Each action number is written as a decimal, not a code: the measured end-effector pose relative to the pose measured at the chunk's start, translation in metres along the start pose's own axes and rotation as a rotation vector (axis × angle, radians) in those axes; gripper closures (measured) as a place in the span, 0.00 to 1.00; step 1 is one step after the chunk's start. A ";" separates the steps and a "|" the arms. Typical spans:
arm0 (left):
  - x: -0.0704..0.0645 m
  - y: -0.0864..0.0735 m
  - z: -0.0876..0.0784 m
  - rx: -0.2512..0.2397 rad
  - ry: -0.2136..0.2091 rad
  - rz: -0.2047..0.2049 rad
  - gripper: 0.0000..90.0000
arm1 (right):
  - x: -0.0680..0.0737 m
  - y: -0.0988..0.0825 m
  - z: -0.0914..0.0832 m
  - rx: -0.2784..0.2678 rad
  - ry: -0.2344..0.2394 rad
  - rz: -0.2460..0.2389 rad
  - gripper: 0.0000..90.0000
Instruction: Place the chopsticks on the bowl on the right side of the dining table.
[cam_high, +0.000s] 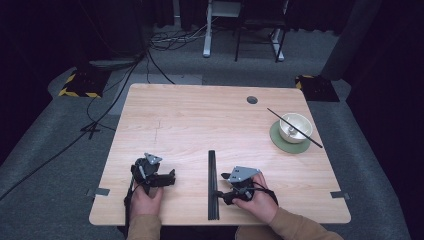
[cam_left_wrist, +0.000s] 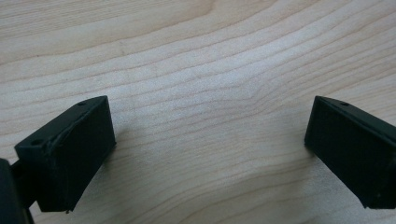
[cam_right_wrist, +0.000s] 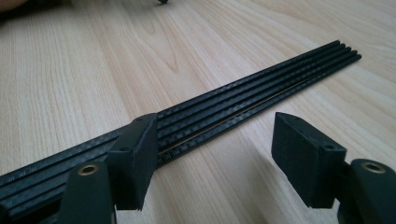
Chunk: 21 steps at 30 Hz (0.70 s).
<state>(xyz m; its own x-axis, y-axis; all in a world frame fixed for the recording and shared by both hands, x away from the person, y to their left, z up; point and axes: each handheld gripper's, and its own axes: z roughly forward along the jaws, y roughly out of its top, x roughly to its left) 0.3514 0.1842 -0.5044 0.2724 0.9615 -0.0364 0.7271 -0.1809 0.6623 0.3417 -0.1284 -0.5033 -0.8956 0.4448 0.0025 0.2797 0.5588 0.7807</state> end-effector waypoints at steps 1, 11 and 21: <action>0.000 0.000 0.000 0.000 0.000 0.000 0.02 | -0.001 0.000 -0.001 0.009 -0.004 -0.012 0.36; 0.000 0.000 0.000 0.000 0.000 0.000 0.02 | -0.012 -0.005 -0.008 0.030 -0.048 0.006 0.37; -0.001 0.000 0.000 -0.001 0.009 -0.001 0.02 | -0.033 -0.015 -0.023 0.047 -0.109 0.067 0.42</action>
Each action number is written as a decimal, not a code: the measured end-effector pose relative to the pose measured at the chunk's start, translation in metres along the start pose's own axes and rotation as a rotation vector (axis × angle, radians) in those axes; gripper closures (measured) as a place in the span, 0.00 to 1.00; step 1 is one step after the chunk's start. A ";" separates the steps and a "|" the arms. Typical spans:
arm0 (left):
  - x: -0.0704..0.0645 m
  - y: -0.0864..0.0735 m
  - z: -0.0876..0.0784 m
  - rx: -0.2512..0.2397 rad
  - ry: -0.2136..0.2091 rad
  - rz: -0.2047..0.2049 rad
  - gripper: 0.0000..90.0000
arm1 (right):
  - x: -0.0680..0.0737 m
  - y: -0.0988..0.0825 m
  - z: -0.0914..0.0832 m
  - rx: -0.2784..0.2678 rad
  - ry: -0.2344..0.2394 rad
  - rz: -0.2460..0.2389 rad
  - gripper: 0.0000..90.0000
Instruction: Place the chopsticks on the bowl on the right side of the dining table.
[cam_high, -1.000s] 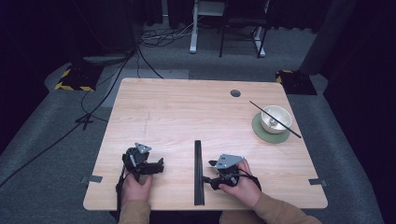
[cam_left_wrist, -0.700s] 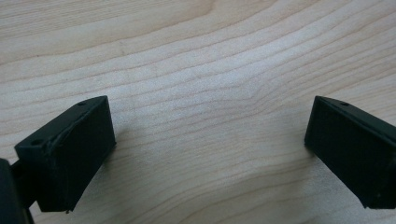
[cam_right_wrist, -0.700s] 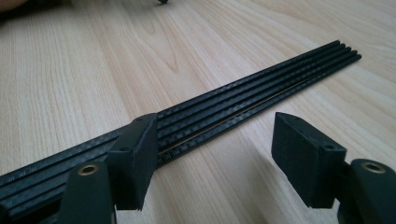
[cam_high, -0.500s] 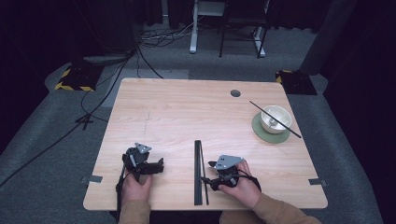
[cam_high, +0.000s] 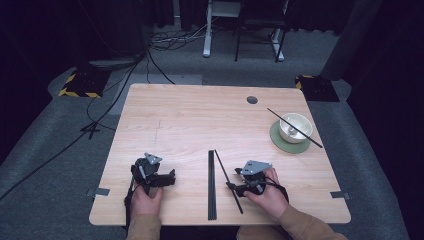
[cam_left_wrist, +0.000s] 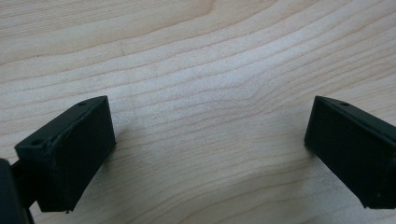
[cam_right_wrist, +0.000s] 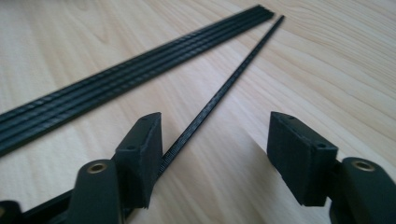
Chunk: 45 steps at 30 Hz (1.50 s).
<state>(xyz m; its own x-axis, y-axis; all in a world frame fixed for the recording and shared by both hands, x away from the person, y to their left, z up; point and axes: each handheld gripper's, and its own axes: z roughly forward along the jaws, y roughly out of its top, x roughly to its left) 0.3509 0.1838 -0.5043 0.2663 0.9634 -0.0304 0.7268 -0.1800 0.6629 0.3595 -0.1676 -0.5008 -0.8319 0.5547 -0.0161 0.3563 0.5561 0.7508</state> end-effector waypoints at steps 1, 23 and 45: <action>0.000 0.000 0.000 0.000 0.000 0.000 0.02 | 0.000 0.000 0.000 0.000 0.000 0.000 0.42; 0.000 0.000 0.000 -0.003 -0.002 -0.002 0.02 | -0.036 -0.005 -0.012 0.034 -0.037 0.024 0.87; 0.000 0.000 0.000 -0.003 -0.004 -0.004 0.02 | -0.051 -0.006 -0.024 0.054 -0.067 0.081 0.97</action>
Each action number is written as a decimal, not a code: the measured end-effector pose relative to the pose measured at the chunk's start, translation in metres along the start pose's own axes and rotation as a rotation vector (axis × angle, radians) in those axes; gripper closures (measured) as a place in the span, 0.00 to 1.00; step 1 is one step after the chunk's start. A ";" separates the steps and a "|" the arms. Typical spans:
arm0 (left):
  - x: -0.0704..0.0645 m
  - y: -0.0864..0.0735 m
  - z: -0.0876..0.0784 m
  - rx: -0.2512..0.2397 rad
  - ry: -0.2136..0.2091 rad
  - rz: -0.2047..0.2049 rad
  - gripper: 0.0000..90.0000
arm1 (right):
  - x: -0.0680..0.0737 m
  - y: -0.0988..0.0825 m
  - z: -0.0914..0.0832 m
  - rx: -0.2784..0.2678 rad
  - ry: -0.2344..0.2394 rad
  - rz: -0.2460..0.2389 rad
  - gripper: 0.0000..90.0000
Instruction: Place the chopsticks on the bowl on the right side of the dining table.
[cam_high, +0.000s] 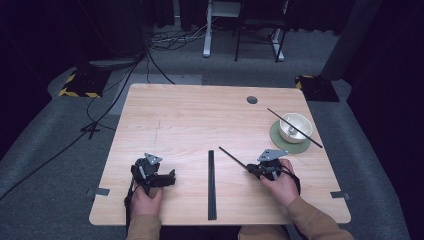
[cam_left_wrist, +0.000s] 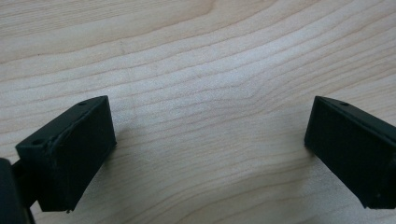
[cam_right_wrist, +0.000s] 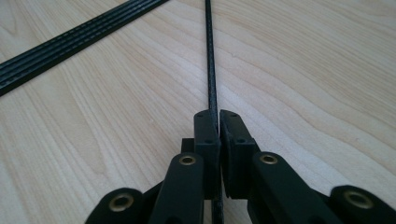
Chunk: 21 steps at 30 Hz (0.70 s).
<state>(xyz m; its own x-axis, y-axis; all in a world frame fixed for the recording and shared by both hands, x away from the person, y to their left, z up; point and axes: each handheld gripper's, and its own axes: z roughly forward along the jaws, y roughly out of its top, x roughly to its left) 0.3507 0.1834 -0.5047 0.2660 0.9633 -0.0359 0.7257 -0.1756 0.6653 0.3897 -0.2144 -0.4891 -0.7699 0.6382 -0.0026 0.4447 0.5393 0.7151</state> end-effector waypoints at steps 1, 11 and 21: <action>0.000 0.000 0.000 0.000 0.000 0.001 0.02 | -0.001 0.002 -0.005 -0.009 0.001 -0.005 0.97; 0.000 0.000 0.000 0.000 0.002 0.001 0.02 | -0.003 0.013 -0.031 -0.053 0.020 -0.031 0.97; 0.001 0.001 0.000 0.005 0.000 0.000 0.02 | -0.012 0.037 -0.072 -0.106 0.024 -0.080 0.97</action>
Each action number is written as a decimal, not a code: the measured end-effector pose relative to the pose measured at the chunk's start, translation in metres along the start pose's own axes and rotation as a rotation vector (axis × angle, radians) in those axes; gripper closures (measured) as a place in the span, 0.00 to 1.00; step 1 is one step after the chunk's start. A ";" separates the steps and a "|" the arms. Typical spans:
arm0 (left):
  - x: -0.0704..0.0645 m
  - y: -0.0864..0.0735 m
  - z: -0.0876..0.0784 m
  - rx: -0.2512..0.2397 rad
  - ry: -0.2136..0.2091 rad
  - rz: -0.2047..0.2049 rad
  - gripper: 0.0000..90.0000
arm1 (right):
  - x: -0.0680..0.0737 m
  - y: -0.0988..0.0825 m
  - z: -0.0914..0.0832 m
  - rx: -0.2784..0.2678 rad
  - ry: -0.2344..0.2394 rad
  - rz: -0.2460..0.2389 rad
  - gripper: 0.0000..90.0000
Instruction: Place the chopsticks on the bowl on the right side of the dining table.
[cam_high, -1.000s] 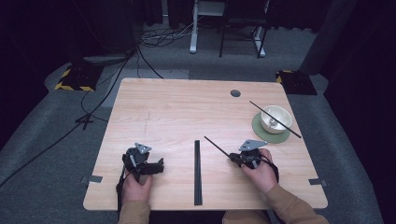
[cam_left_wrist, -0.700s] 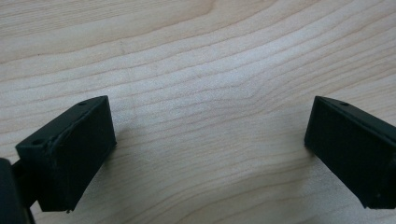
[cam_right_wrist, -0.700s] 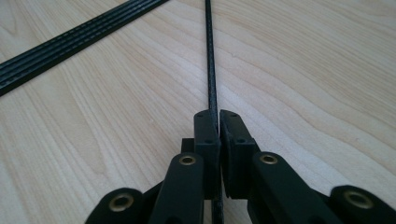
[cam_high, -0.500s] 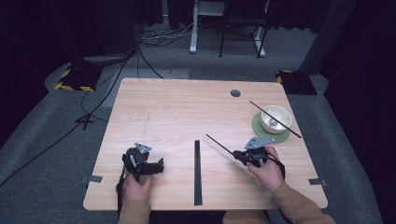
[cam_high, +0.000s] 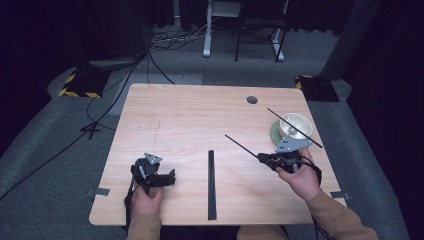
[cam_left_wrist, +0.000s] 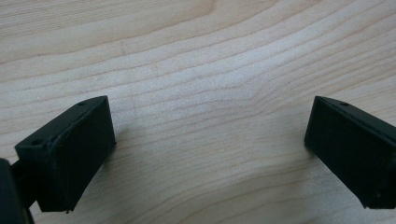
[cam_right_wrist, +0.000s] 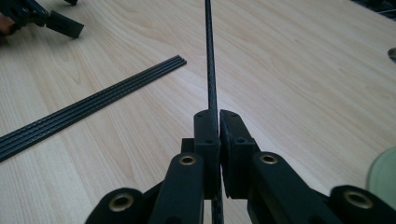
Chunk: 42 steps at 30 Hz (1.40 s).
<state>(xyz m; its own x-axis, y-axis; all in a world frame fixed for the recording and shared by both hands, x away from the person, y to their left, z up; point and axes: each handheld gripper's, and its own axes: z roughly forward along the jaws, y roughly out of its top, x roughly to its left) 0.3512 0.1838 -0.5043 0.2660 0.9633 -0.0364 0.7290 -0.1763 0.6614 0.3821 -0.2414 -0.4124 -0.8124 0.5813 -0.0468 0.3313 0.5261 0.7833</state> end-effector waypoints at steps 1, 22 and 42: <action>0.000 0.000 0.000 0.000 0.000 0.000 0.02 | 0.000 0.000 0.000 0.000 0.000 0.000 0.97; 0.000 0.000 0.000 -0.001 0.001 0.002 0.02 | -0.048 0.027 -0.044 -0.025 0.011 -0.018 0.97; 0.000 0.001 0.001 -0.002 0.002 0.001 0.01 | -0.138 0.016 -0.062 -0.017 -0.078 0.070 0.97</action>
<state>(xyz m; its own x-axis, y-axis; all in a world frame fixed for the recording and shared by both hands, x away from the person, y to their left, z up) 0.3527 0.1838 -0.5046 0.2655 0.9635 -0.0343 0.7278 -0.1770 0.6626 0.4693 -0.3514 -0.3545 -0.7474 0.6633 -0.0388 0.3775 0.4720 0.7967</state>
